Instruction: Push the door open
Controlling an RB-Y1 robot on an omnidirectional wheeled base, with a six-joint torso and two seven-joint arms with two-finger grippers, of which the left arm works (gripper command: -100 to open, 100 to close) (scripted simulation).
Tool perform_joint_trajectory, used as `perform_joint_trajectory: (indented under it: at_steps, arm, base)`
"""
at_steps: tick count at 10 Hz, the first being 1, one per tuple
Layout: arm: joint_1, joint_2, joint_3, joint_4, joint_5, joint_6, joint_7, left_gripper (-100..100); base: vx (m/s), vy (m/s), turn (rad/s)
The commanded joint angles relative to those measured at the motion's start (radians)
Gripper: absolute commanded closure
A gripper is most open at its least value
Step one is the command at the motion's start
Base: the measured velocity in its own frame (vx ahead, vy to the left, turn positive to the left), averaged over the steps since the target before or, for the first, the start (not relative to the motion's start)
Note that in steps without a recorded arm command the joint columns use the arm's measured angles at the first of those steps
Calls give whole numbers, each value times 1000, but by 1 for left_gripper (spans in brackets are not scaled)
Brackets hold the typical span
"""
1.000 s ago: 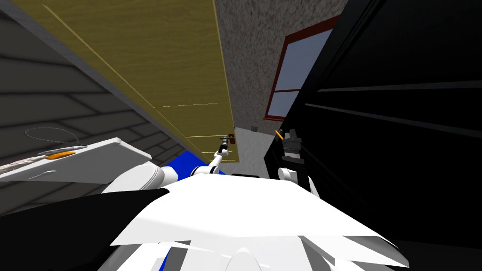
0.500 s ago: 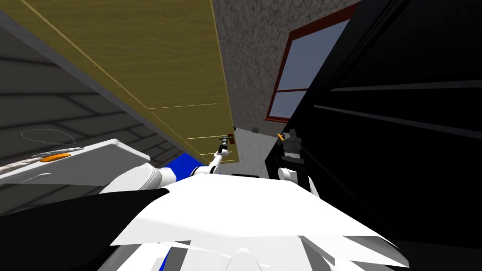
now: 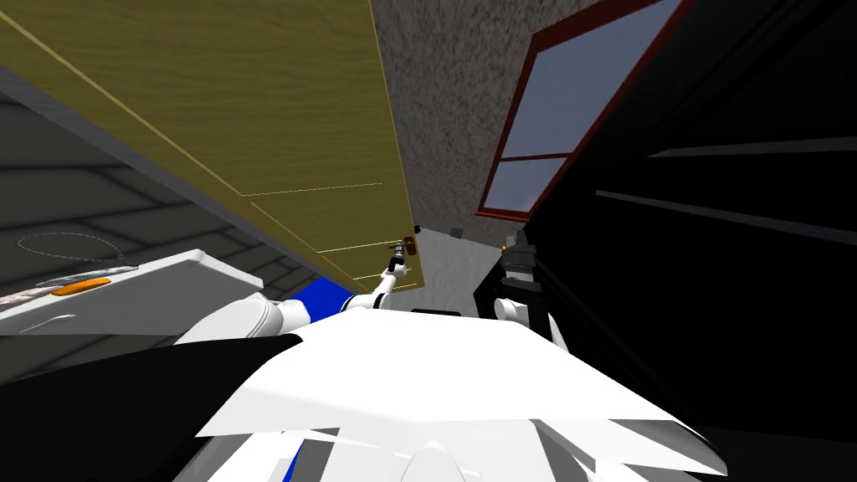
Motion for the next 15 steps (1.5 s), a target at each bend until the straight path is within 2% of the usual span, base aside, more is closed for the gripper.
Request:
perform_joint_trajectory:
  at_steps: [1, 3, 6, 8, 9, 10, 12, 13, 15]
  arm:
    - [-2, 7, 32, -13, 7, -2, -29, 100]
    - [-7, -2, 63, -13, 14, -7, -61, 100]
    - [-7, -2, 63, -13, 14, -7, -61, 100]
    - [-14, -17, 105, -14, 22, -15, -103, 100]
    - [-14, -17, 105, -14, 22, -15, -103, 100]
    - [-18, -28, 129, -15, 28, -19, -128, 100]
    - [-20, -33, 137, -15, 29, -20, -136, 100]
    - [-24, -45, 161, -16, 34, -25, -160, 100]
    - [-28, -59, 184, -16, 39, -29, -183, 100]
  base:
    - [227, -31, 178]
    - [226, -26, 111]
    - [62, -17, 11]
    - [116, -29, 112]
    - [132, -28, 53]
    - [146, -40, 154]
    - [144, -56, 90]
    - [131, -33, 100]
    - [170, -54, 102]
